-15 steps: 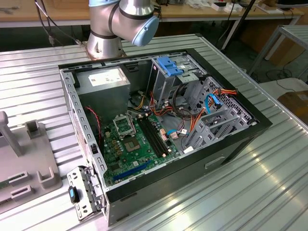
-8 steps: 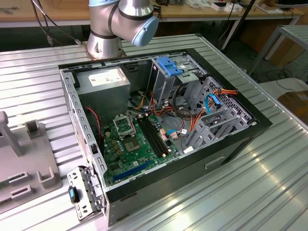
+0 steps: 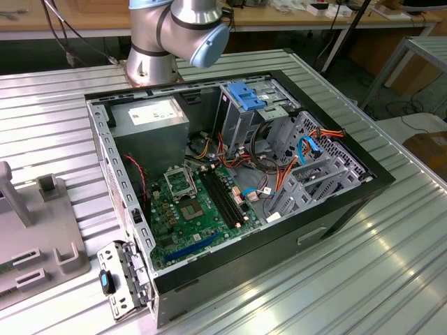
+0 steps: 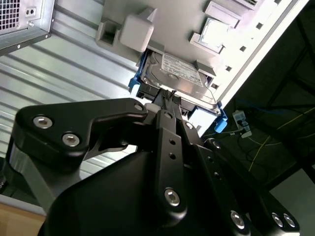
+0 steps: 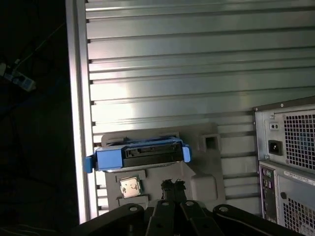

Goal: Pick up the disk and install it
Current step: 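Reach for the disk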

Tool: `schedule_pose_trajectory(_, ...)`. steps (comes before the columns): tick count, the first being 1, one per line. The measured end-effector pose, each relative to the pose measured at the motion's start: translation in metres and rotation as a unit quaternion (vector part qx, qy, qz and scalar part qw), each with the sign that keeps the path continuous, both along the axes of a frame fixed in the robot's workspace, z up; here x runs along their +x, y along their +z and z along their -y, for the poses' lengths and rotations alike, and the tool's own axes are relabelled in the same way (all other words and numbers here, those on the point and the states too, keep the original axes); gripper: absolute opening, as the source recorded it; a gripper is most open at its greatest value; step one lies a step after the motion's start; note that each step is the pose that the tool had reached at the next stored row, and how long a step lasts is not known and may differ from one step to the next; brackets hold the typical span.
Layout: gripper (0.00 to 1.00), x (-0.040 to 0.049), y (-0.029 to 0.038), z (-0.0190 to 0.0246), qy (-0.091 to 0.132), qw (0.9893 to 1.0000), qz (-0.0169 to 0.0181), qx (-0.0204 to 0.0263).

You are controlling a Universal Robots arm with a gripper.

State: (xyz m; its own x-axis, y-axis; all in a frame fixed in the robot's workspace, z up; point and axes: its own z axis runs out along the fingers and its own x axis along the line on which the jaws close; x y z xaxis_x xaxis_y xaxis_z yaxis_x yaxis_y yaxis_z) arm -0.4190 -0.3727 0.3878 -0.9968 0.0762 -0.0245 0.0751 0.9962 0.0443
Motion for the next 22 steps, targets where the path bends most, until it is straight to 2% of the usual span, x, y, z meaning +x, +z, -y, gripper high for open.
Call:
schedule_pose_trajectory(1, 0.11, -0.0021, -0.0001, -0.0029, 0.000, 1.0000, 0.0001, 0.0000)
schedule_pose_trajectory(5, 0.11, -0.0059, -0.0001, -0.0053, 0.000, 1.0000, 0.0000, 0.0000)
schedule_pose_trajectory(11, 0.11, -0.0082, -0.0001, -0.0055, 0.000, 1.0000, 0.0000, 0.0000)
schedule_pose_trajectory(17, 0.11, -0.0183, -0.0001, -0.0054, 0.000, 1.0000, 0.0000, 0.0000)
schedule_pose_trajectory(22, 0.11, -0.0186, -0.0001, -0.0055, 0.000, 1.0000, 0.0000, 0.0000)
